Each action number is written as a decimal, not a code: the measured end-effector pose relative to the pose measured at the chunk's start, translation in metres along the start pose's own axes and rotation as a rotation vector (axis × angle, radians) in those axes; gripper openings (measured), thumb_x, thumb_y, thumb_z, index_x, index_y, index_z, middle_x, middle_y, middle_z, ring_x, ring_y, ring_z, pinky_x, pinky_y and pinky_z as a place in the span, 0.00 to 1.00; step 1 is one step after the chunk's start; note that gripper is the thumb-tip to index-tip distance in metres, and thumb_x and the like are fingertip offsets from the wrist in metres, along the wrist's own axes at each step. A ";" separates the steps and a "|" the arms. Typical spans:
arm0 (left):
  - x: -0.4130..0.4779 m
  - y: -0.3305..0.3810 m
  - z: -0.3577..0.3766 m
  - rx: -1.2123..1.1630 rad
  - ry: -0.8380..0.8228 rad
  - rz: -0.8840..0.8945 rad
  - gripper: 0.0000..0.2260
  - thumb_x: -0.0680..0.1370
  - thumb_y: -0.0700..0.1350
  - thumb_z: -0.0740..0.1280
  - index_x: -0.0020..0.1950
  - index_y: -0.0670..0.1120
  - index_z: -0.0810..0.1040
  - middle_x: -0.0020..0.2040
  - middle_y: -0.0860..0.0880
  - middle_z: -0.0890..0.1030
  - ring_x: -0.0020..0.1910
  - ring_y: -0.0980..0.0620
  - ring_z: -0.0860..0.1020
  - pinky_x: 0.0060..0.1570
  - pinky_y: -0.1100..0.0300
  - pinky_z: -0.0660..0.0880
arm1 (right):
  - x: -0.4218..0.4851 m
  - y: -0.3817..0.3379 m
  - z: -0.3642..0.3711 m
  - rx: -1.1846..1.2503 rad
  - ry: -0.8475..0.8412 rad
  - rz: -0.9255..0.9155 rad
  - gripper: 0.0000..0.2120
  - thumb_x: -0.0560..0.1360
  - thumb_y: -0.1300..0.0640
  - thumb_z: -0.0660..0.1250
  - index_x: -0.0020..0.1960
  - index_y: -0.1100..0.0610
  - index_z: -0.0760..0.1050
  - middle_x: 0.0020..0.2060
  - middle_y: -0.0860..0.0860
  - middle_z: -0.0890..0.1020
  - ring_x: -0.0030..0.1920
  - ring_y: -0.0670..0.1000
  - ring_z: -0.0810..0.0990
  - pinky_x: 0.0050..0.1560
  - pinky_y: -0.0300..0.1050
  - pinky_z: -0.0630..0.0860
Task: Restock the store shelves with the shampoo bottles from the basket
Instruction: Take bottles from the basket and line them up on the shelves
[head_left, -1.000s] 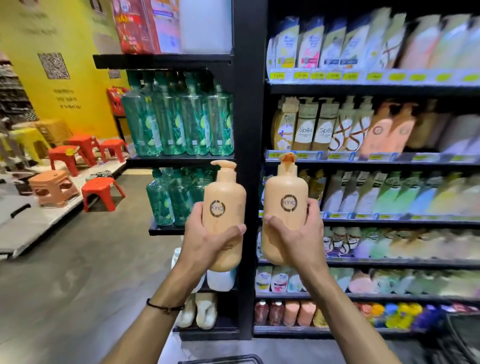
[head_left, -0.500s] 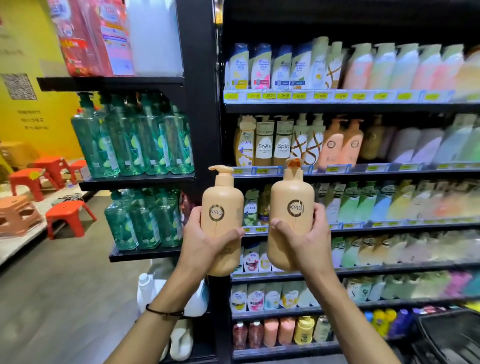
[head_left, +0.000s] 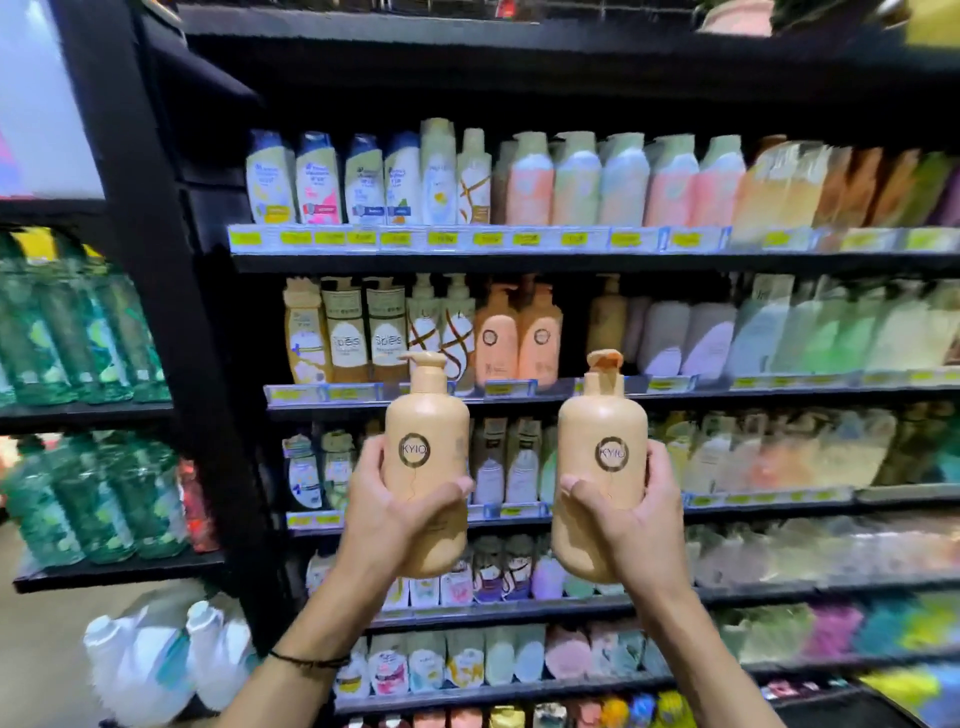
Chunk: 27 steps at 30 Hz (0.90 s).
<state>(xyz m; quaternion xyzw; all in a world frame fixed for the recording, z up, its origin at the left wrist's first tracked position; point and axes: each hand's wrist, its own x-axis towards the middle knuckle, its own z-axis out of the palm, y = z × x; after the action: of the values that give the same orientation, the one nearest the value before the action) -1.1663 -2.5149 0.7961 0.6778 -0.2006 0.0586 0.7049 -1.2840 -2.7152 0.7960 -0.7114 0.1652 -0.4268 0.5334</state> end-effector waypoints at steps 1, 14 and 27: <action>0.000 0.002 0.017 0.001 -0.005 0.002 0.33 0.53 0.58 0.81 0.53 0.51 0.75 0.44 0.56 0.83 0.39 0.60 0.81 0.36 0.63 0.79 | 0.011 0.005 -0.013 0.000 0.008 -0.006 0.32 0.56 0.37 0.76 0.55 0.48 0.71 0.45 0.47 0.82 0.45 0.50 0.82 0.48 0.58 0.81; 0.040 0.006 0.155 0.033 -0.032 0.021 0.35 0.53 0.58 0.81 0.55 0.48 0.74 0.46 0.51 0.83 0.40 0.59 0.81 0.38 0.63 0.78 | 0.110 0.060 -0.077 0.062 0.010 -0.054 0.30 0.55 0.38 0.75 0.52 0.47 0.71 0.43 0.46 0.82 0.41 0.40 0.80 0.37 0.32 0.76; 0.142 -0.022 0.250 -0.031 -0.102 -0.104 0.36 0.55 0.53 0.83 0.59 0.48 0.74 0.49 0.48 0.85 0.43 0.55 0.84 0.38 0.61 0.80 | 0.227 0.105 -0.068 -0.005 -0.005 -0.099 0.28 0.56 0.37 0.75 0.51 0.46 0.71 0.45 0.45 0.82 0.43 0.41 0.80 0.40 0.36 0.75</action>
<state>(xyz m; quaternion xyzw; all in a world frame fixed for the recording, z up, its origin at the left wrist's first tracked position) -1.0801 -2.7881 0.8271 0.6786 -0.2018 -0.0158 0.7061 -1.1821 -2.9536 0.8042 -0.7210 0.1294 -0.4504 0.5104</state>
